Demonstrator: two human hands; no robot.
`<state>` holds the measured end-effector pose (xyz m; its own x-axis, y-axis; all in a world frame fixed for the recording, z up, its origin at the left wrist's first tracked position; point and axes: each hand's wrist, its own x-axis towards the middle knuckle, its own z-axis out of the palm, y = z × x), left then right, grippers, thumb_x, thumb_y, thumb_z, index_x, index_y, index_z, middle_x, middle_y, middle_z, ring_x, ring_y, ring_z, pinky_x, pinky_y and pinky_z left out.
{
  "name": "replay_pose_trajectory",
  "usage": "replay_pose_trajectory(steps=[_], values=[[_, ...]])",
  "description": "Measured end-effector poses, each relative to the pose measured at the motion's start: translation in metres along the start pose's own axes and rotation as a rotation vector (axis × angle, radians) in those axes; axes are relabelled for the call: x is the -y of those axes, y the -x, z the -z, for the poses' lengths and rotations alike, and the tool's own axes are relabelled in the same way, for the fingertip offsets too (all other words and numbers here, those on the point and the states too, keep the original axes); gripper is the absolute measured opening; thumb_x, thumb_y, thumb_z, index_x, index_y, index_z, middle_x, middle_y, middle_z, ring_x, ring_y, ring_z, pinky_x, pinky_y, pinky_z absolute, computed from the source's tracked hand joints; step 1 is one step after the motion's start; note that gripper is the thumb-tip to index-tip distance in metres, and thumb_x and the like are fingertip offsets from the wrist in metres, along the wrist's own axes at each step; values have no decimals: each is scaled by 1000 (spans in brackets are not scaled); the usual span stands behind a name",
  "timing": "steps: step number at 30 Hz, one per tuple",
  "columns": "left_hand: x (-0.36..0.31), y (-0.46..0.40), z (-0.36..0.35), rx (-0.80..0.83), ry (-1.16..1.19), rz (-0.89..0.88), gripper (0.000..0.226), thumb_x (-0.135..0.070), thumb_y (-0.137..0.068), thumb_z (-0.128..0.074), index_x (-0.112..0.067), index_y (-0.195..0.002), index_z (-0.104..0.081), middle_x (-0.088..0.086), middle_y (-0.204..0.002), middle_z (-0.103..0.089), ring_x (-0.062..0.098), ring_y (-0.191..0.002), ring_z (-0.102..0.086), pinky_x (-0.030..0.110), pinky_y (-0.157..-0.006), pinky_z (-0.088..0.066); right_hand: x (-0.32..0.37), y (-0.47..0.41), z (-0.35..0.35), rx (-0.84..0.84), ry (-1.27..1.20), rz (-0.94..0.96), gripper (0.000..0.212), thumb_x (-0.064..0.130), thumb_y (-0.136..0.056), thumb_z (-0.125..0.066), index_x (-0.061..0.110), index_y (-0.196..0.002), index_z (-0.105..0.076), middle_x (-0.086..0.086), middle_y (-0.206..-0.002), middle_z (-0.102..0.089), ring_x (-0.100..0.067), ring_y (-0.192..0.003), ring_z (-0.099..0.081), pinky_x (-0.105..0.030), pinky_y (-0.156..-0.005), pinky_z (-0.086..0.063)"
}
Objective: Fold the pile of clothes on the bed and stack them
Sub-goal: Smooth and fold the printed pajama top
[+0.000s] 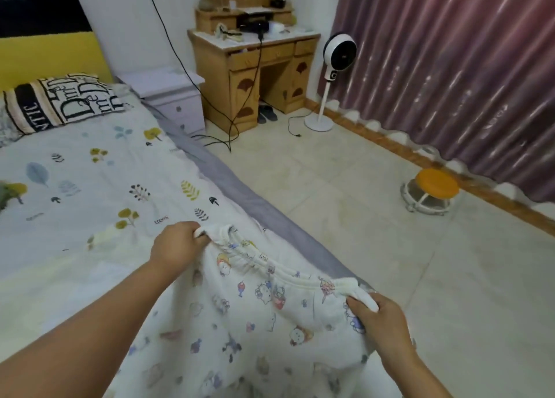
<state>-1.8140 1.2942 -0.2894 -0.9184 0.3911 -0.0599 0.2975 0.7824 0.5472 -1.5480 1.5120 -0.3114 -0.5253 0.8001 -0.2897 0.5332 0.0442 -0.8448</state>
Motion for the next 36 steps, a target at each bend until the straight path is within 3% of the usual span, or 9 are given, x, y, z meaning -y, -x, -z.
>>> replay_pose_trajectory(steps=[8, 10, 14, 20, 24, 27, 30, 33, 36], values=[[-13, -70, -123, 96, 46, -3, 27, -17, -87, -59, -12, -62, -50, 2, -62, -53, 29, -72, -56, 30, -55, -31, -58, -108, -19, -114, 81, -48, 38, 9, -84, -60, 16, -50, -46, 10, -40, -41, -12, -45, -34, -26, -47, -23], [-11, -80, -153, 29, 119, 13, 11, -20, -85, -62, -10, -91, -64, 7, -88, -66, 31, -91, -61, 29, -66, -37, -73, -127, -26, -180, 34, -47, 22, 13, -85, -59, 17, -63, -56, 5, -55, -53, -11, -51, -45, -25, -48, -28], [20, -87, -212, 176, -75, 105, 68, -30, -84, -65, -6, -140, -34, 17, -138, -45, 35, -126, -41, 39, -104, -32, -117, -146, -49, 0, 102, -234, 18, 24, -87, -61, 8, -81, -55, -4, -60, -60, -20, -54, -56, -27, -53, -38], [60, -85, -251, 258, -287, 297, 38, -28, -90, -54, -5, -118, -43, 22, -117, -53, 40, -109, -50, 42, -83, -41, -161, -154, -71, 76, 268, -356, 28, 16, -84, -59, 12, -64, -39, -3, -56, -48, -14, -50, -46, -27, -48, -30], [61, -96, -247, -15, -158, 208, 12, -4, -87, -47, 1, -88, -58, 26, -96, -63, 40, -89, -58, 34, -66, -35, -168, -166, -64, -125, 308, -190, 21, 4, -90, -52, 6, -71, -42, -13, -67, -53, -30, -69, -55, -33, -56, -31], [47, -106, -244, -179, 42, 148, 29, -2, -86, -49, -3, -114, -57, 23, -118, -56, 38, -103, -55, 34, -77, -37, -153, -170, -61, -252, 276, -138, 11, -1, -89, -51, 4, -99, -49, -18, -85, -58, -36, -83, -57, -34, -65, -37], [38, -86, -252, -9, -43, -23, 62, -12, -89, -54, -7, -144, -27, 22, -153, -15, 36, -130, -39, 42, -101, -37, -139, -155, -75, -335, 530, 38, 61, -6, -75, -65, -3, -131, -41, -30, -123, -48, -45, -114, -46, -50, -92, -39], [43, -35, -268, -35, -232, -315, 56, -20, -88, -54, -6, -140, -38, 25, -149, -27, 40, -133, -36, 55, -106, -27, -139, -111, -118, -133, 781, 491, 66, 11, -70, -72, 3, -131, -47, -29, -133, -47, -44, -120, -45, -55, -94, -42], [63, 12, -281, 296, -492, -389, 54, -39, -94, -31, -22, -146, -29, 12, -155, -21, 34, -140, -25, 57, -109, -12, -157, -75, -148, 290, 991, 743, 56, 38, -69, -66, 19, -122, -62, -16, -131, -56, -33, -120, -53, -51, -100, -32]])
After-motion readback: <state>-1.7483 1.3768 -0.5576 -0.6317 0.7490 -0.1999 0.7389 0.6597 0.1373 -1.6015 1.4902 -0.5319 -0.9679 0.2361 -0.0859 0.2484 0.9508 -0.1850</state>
